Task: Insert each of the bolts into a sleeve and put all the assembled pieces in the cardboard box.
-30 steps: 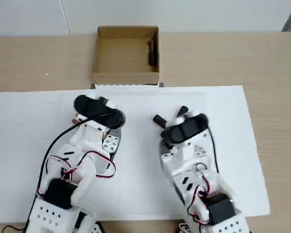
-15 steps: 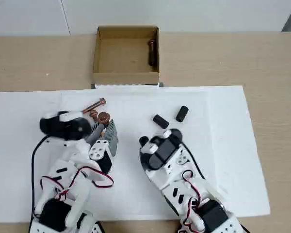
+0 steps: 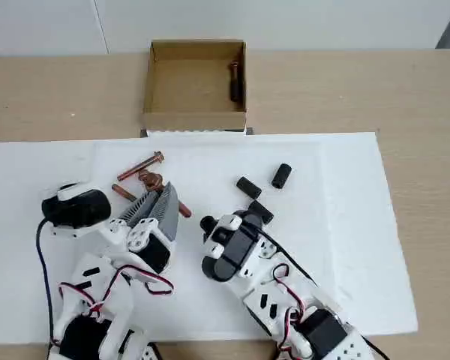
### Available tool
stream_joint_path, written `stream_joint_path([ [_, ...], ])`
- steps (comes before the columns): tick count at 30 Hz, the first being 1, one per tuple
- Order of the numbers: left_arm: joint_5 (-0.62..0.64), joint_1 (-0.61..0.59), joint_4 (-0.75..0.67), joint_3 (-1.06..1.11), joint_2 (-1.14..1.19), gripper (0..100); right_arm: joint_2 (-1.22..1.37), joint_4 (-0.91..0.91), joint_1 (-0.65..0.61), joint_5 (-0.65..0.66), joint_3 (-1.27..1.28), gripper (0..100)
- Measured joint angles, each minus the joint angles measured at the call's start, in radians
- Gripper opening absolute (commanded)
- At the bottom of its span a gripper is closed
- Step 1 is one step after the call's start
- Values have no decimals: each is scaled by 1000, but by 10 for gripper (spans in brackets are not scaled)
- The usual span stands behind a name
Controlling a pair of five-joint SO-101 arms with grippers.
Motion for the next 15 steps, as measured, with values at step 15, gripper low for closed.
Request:
stream_joint_path([
  [15, 29, 114, -35, 0, 0, 6, 0, -40, 2, 64, 2, 2],
])
